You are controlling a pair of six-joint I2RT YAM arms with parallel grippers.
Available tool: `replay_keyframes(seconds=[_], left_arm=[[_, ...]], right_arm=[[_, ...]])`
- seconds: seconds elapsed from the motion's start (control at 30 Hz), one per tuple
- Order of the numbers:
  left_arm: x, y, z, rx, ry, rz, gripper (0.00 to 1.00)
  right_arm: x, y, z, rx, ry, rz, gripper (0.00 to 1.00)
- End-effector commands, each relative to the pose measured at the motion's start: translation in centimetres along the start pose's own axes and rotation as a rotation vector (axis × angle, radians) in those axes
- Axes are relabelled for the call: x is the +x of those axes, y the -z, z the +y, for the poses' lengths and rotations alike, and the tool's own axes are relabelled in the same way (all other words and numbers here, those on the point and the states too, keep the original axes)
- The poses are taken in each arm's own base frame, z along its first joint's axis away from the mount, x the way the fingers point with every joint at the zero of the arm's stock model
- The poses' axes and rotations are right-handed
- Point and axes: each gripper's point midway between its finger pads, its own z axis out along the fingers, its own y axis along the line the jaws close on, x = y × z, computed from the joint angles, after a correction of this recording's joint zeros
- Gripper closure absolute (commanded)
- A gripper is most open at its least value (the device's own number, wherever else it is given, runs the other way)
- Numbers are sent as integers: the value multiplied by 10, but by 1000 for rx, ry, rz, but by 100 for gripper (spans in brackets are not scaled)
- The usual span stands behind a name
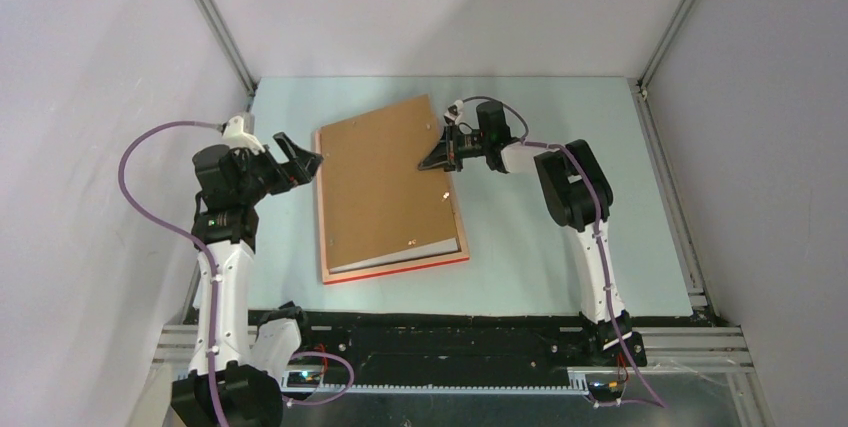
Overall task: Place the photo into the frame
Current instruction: Place the photo frame item in the photo frame.
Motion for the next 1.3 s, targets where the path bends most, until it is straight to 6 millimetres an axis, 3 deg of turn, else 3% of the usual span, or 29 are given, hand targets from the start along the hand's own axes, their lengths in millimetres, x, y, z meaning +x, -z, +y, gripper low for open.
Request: replay_keyframes(seconds=[0.0,0.8,1.27], left_arm=[[-6,2,3,-6,-40,-30,0],[-4,2,5,-19,-40,-33,0],[-3,2,6,-21,-38,-32,0]], right_arm=[[-2,1,25,-56,91,34,100],[9,2,19,-50,74,69,100],[13,15,26,-42,91,48,100]])
